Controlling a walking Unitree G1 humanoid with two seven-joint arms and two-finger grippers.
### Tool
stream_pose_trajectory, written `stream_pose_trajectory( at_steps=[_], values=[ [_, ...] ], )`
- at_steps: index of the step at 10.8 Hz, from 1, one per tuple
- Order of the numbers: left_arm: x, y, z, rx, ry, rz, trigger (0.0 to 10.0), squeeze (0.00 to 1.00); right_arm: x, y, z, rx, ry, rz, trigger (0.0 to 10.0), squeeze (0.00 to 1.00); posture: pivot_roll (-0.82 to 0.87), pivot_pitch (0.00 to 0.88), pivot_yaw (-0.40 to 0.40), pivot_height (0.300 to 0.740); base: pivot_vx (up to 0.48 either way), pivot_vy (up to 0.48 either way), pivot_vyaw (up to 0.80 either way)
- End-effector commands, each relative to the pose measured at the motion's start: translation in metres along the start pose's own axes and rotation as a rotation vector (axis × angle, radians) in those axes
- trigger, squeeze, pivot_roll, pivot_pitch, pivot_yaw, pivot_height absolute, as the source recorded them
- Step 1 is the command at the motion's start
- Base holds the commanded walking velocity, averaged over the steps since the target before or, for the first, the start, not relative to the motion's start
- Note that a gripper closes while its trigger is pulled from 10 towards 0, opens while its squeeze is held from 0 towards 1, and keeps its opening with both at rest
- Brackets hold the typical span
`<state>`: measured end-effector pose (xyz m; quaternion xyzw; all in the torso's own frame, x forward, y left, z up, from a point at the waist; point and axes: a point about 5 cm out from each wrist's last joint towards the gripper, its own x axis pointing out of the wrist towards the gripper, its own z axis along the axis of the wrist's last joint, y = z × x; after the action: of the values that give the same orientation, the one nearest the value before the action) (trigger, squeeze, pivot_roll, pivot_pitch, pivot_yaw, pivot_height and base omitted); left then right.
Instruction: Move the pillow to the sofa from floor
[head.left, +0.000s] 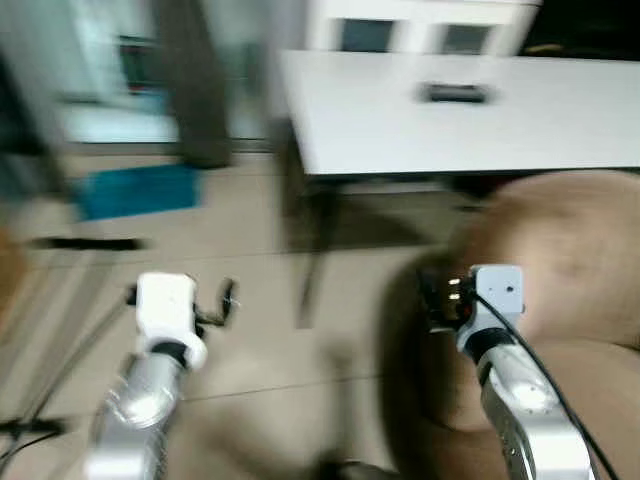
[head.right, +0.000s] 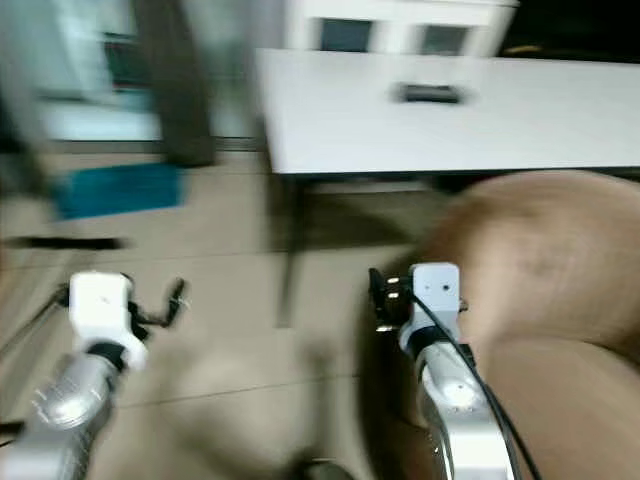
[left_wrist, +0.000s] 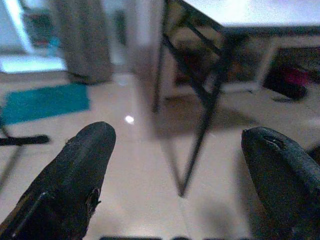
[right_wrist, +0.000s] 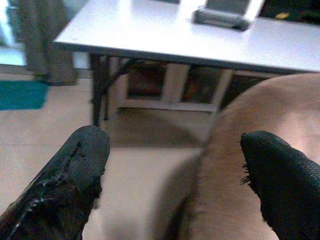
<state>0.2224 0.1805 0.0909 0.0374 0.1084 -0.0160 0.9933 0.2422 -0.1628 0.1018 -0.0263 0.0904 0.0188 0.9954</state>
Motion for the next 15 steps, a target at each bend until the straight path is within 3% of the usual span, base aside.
stream_pose_trajectory(
  at_steps=[1, 3, 5, 6, 7, 10, 11, 12, 15],
  values=[
    [-0.002, 0.002, 0.001, 0.02, -0.007, 0.014, 10.0, 0.38, 0.002, 0.002, 0.005, -0.004, -0.016, 0.006, 10.0, 0.0, 0.1, 0.0, -0.103, 0.732, 0.0, 0.0, -0.8],
    [-0.009, 0.0, 0.004, 0.016, -0.031, 0.037, 10.0, 0.37, 0.003, 0.001, 0.002, 0.004, 0.001, 0.009, 10.0, 0.0, 0.11, 0.0, -0.109, 0.732, 0.0, 0.0, -0.8],
    [-0.013, 0.016, 0.008, 0.069, -0.043, 0.072, 10.0, 0.33, -0.004, 0.007, -0.006, 0.072, 0.04, -0.02, 10.0, 0.0, 0.11, 0.0, -0.093, 0.732, 0.0, 0.0, -0.8],
    [-0.012, 0.022, 0.015, 0.063, -0.054, 0.075, 10.0, 0.22, -0.01, 0.009, -0.009, 0.091, 0.049, -0.032, 10.0, 0.0, 0.11, 0.0, -0.068, 0.732, 0.0, 0.0, -0.8],
    [-0.006, 0.029, 0.022, 0.039, -0.06, 0.069, 10.0, 0.0, -0.014, 0.009, -0.014, 0.112, 0.062, -0.065, 10.0, 0.0, 0.11, 0.0, -0.047, 0.732, 0.0, 0.0, -0.8],
    [-0.004, 0.022, 0.019, 0.061, -0.04, 0.048, 10.0, 0.0, -0.021, 0.006, -0.017, 0.111, 0.072, -0.093, 10.0, 0.0, 0.09, 0.0, -0.013, 0.732, 0.0, 0.0, -0.8],
    [-0.001, 0.008, 0.014, 0.033, -0.034, 0.028, 10.0, 0.0, -0.014, 0.002, -0.011, 0.097, 0.053, -0.074, 10.0, 0.0, 0.07, 0.0, -0.02, 0.732, 0.0, 0.0, -0.8],
    [0.001, 0.004, 0.016, 0.024, -0.043, -0.01, 10.0, 0.0, -0.012, 0.004, -0.006, 0.069, 0.042, -0.044, 10.0, 0.0, 0.05, 0.0, -0.03, 0.732, 0.0, 0.0, 0.0],
    [0.014, 0.011, 0.026, 0.074, -0.073, -0.006, 10.0, 0.0, -0.005, -0.004, -0.012, 0.084, 0.082, -0.054, 10.0, 0.0, 0.07, 0.0, -0.055, 0.732, 0.0, 0.44, 0.0]
  ],
)
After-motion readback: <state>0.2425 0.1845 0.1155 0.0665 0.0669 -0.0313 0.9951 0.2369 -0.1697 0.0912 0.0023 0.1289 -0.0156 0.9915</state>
